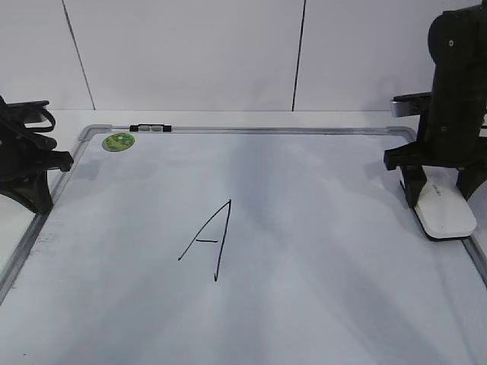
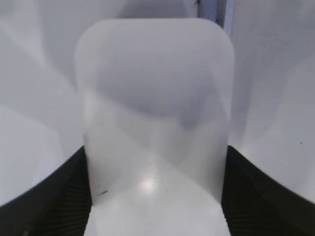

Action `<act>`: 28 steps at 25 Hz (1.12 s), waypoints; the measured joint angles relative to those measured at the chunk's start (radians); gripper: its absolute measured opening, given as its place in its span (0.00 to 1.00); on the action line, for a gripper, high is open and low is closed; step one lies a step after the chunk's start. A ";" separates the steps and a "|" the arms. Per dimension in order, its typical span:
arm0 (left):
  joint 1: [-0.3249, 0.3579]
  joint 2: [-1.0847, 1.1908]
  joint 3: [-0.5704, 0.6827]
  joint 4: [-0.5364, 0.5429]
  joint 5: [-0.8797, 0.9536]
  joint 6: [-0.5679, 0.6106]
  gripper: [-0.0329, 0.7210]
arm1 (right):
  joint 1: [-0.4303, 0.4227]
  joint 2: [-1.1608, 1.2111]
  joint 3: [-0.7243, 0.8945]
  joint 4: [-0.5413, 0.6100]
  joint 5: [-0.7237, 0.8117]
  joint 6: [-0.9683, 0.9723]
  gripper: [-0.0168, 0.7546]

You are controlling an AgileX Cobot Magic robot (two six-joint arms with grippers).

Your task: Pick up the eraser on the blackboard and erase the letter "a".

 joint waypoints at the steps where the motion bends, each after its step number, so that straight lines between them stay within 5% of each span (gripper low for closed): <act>1: 0.000 0.000 0.000 0.000 0.000 0.000 0.09 | 0.000 0.000 0.000 0.000 0.000 0.000 0.75; 28: 0.002 0.000 0.000 -0.006 -0.002 0.000 0.09 | 0.000 0.000 0.000 0.033 -0.002 0.048 0.75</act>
